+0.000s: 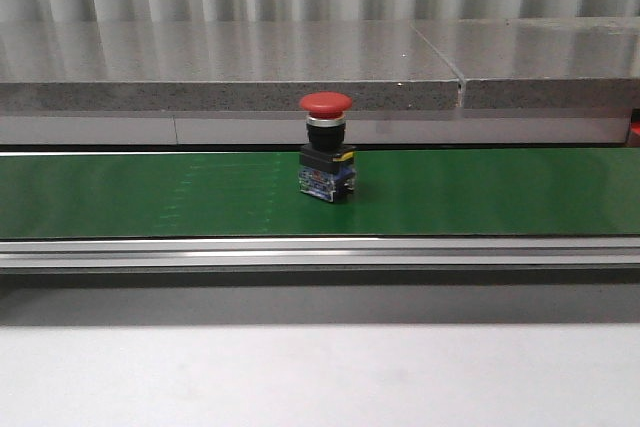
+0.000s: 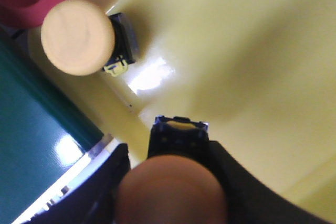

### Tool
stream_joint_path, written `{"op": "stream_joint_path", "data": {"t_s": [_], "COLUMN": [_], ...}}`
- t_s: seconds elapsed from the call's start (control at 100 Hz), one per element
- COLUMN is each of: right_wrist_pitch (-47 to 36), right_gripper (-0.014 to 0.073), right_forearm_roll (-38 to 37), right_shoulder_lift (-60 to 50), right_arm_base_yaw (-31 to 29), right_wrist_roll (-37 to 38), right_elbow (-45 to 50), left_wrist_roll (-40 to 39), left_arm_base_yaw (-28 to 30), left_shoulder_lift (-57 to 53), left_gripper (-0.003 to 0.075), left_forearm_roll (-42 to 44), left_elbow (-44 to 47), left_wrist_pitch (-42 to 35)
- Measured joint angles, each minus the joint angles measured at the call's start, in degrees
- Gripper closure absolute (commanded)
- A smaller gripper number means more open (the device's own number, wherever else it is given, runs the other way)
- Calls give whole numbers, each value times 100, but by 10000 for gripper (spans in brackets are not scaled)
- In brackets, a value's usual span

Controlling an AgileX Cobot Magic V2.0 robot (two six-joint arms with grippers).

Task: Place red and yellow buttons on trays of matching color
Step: 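Lower the yellow button into the yellow tray and open the right gripper, then move the right gripper onto the red button on the belt and grasp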

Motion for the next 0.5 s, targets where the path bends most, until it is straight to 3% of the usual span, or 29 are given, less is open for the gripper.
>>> {"op": "stream_joint_path", "data": {"t_s": [0.38,0.5], "right_wrist_pitch": [-385,-396], "right_gripper": [440,330], "right_forearm_roll": [279,347], "right_shoulder_lift": [672,723], "right_arm_base_yaw": [0,0], "right_wrist_roll": [0,0], "right_elbow": [0,0], "left_wrist_roll": [0,0], "left_arm_base_yaw": [0,0], "left_shoulder_lift": [0,0], "left_gripper": [741,741], "left_forearm_roll": [0,0], "left_elbow": [0,0], "left_wrist_pitch": [0,0]}}
